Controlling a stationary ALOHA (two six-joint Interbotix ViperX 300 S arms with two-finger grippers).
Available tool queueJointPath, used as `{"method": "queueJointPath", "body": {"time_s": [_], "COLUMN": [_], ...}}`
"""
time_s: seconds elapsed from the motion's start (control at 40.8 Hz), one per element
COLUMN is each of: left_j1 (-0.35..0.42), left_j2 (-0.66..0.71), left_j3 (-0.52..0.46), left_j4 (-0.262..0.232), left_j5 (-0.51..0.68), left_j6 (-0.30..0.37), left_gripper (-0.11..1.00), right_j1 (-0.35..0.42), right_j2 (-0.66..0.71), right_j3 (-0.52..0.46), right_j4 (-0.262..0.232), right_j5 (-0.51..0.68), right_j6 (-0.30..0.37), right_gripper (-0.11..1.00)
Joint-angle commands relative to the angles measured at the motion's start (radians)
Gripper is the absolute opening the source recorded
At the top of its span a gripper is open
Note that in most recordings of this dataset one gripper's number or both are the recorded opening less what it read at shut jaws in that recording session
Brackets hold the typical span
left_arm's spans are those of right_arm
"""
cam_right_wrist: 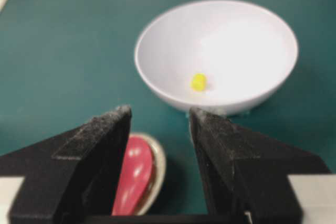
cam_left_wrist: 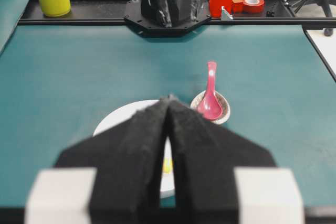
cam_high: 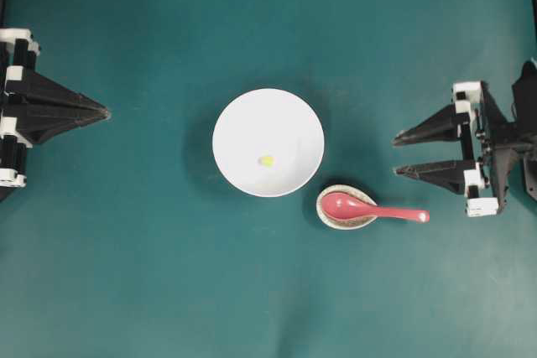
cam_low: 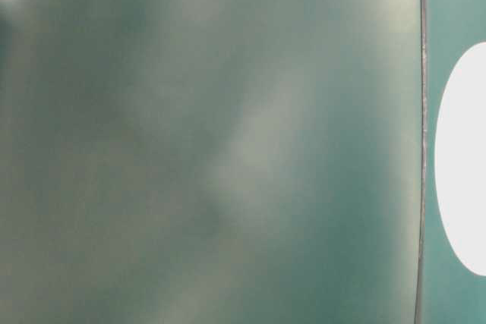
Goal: Scoop the yellow hexagonal prism block from the bowl with a spoon using the right arm.
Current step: 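Move the right gripper toward the pink spoon's handle in the spoon rest, then close the right gripper on the pink spoon handle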
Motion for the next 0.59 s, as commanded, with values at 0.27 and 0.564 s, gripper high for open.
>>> {"method": "queueJointPath", "body": {"time_s": [0.27,0.564], "left_j1": [0.0,0.0], "left_j2": [0.026,0.051], "left_j3": [-0.018,-0.017], "left_j4": [0.003,0.003], "left_j5": [0.006,0.005], "left_j6": [0.002,0.002], "left_gripper": [-0.01,-0.01], "right_j1": [0.147,0.319], "right_j2": [0.318,0.578], "right_j3": [0.035,0.009], "right_j4": [0.123,0.321], "right_j5": [-0.407,-0.611], "right_j6": [-0.003,-0.003], "right_gripper": [0.54,0.54]}}
